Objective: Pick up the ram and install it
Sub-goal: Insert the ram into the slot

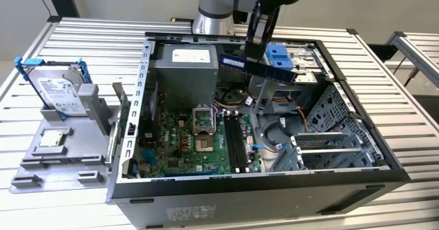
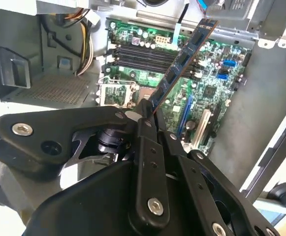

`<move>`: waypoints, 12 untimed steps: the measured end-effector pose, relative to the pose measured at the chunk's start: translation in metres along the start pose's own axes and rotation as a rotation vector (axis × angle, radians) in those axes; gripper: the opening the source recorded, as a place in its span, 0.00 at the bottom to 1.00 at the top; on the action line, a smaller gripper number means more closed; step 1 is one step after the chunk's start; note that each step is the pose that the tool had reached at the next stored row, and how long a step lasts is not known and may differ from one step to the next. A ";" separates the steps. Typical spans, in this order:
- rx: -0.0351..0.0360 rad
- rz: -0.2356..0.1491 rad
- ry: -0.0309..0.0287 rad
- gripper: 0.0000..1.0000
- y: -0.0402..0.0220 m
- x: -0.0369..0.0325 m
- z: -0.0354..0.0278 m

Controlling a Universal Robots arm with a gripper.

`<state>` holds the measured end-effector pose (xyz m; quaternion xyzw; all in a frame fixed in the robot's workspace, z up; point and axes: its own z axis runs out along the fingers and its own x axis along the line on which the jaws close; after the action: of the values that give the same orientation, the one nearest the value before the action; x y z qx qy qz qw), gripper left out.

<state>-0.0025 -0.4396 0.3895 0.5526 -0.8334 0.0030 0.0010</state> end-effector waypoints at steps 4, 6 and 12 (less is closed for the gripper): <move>-0.0024 0.039 0.0011 0.00 0.0000 0.0000 0.0000; -0.0036 0.058 0.0017 0.00 0.0000 0.0000 0.0000; -0.0068 0.111 0.0029 0.00 0.0000 0.0000 0.0001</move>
<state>-0.0025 -0.4397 0.3894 0.5057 -0.8627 0.0010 0.0039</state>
